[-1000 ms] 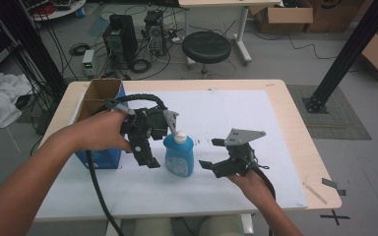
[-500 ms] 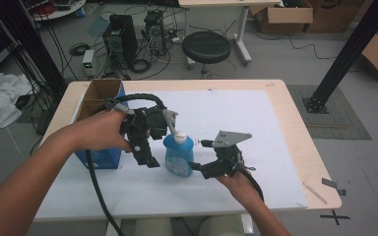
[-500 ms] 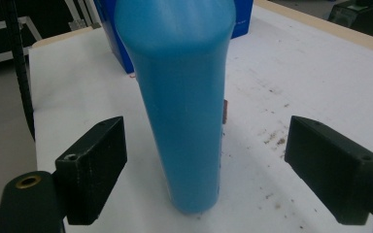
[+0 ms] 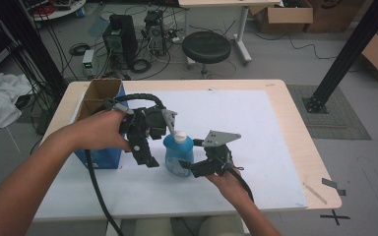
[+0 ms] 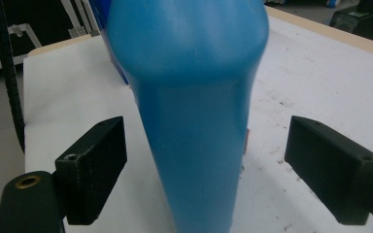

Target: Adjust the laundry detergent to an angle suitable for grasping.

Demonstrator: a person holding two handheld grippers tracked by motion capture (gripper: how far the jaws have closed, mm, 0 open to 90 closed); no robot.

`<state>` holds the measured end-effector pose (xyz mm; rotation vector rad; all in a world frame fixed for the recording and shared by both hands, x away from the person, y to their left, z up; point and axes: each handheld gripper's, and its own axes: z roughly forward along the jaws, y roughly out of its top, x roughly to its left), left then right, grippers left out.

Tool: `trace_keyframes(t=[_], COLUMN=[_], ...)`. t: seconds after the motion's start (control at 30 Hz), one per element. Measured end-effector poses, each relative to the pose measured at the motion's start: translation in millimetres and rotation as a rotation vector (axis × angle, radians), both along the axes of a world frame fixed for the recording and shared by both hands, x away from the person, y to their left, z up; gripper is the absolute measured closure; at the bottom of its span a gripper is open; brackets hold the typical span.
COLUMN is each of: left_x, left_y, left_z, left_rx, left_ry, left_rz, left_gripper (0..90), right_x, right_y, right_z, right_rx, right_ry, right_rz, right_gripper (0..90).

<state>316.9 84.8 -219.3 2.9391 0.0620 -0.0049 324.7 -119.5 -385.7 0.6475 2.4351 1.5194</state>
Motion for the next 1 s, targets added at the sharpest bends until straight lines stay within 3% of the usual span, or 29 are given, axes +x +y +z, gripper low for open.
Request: trace_keyframes(t=[0.53, 1.0], left_x=[1.3, 2.2], left_y=[2.1, 5.1], left_z=[-1.6, -2.3], left_rx=[-0.002, -0.001], left_ry=[0.002, 0.004], left_rz=[-0.001, 0.004], left_gripper=[21.0, 21.1], right_x=[6.3, 8.1], right_y=[16.5, 18.9], right_z=[-5.1, -8.1], right_rx=[0.021, 0.033], right_ry=[-0.008, -0.016], right_rz=[-0.003, 0.003], right_gripper=[15.1, 19.6])
